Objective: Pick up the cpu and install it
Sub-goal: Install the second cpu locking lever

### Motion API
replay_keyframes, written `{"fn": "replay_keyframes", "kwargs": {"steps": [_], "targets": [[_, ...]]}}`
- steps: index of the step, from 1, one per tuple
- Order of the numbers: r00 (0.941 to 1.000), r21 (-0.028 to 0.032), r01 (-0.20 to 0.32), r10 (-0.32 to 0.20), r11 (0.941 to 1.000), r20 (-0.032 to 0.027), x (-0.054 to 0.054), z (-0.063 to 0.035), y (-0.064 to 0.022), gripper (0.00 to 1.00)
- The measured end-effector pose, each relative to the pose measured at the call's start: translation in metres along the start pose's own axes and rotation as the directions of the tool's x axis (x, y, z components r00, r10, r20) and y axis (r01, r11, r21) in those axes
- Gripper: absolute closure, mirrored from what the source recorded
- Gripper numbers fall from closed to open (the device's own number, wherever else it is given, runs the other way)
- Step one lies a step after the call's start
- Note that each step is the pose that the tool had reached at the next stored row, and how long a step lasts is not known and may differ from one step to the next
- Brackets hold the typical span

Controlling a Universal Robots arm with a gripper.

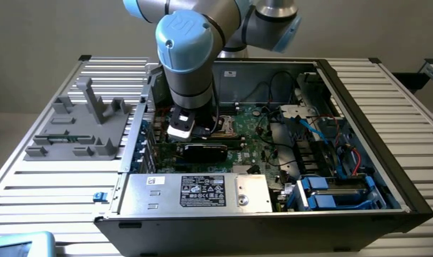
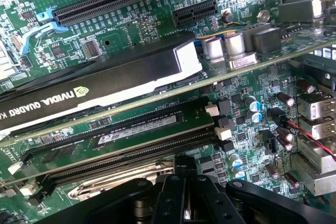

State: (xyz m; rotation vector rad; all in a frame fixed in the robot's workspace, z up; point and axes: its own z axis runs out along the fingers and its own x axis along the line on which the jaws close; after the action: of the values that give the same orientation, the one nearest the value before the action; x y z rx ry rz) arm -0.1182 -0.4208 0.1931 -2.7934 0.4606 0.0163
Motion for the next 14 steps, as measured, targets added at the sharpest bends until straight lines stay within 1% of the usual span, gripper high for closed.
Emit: {"fn": "replay_keyframes", "kwargs": {"steps": [14], "targets": [[1.0000, -0.0003, 0.000, 0.000, 1.0000, 0.0014, -0.0015, 0.0007, 0.0007, 0.89]]}}
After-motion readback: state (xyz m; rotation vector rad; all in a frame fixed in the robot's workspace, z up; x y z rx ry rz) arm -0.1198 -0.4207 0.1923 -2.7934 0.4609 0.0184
